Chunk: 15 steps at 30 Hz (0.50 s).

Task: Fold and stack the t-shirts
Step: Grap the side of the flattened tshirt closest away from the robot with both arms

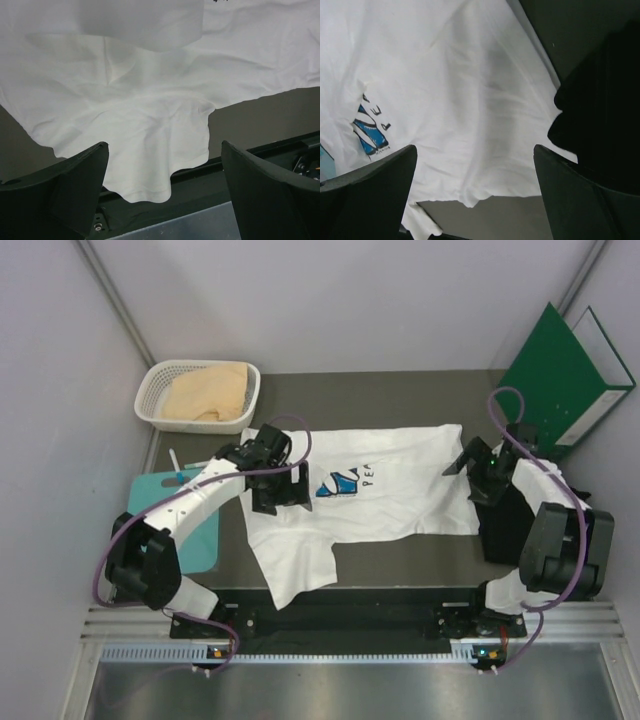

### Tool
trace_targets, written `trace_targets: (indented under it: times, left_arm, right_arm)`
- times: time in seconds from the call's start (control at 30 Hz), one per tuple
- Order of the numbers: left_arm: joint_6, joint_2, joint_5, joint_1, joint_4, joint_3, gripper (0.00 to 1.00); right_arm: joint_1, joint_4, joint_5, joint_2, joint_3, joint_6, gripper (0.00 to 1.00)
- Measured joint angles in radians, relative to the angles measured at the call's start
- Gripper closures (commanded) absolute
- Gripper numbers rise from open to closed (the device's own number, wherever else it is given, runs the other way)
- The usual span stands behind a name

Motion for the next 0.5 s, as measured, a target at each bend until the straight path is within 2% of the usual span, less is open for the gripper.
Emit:
trace_targets:
  times: [0.13, 0.23, 0.37, 0.5]
  left_arm:
    - [-0.030, -0.039, 0.007, 0.030, -0.039, -0.007, 0.01]
    - [-0.033, -0.040, 0.080, 0.128, -0.067, -0.027, 0.01]
    - [-0.034, -0.040, 0.150, 0.299, -0.097, -0.102, 0.01]
    - [-0.060, -0.072, 0.227, 0.337, -0.090, -0.239, 0.01]
  right_arm:
    - [0.000, -0.010, -0.014, -0.079, -0.122, 0.059, 0.00]
    - [0.000, -0.014, -0.016, -0.175, -0.195, 0.119, 0.00]
    - [0.003, -0.031, -0.005, -0.327, -0.249, 0.193, 0.00]
    - [0.003, -0.073, 0.043, -0.483, -0.279, 0.251, 0.04]
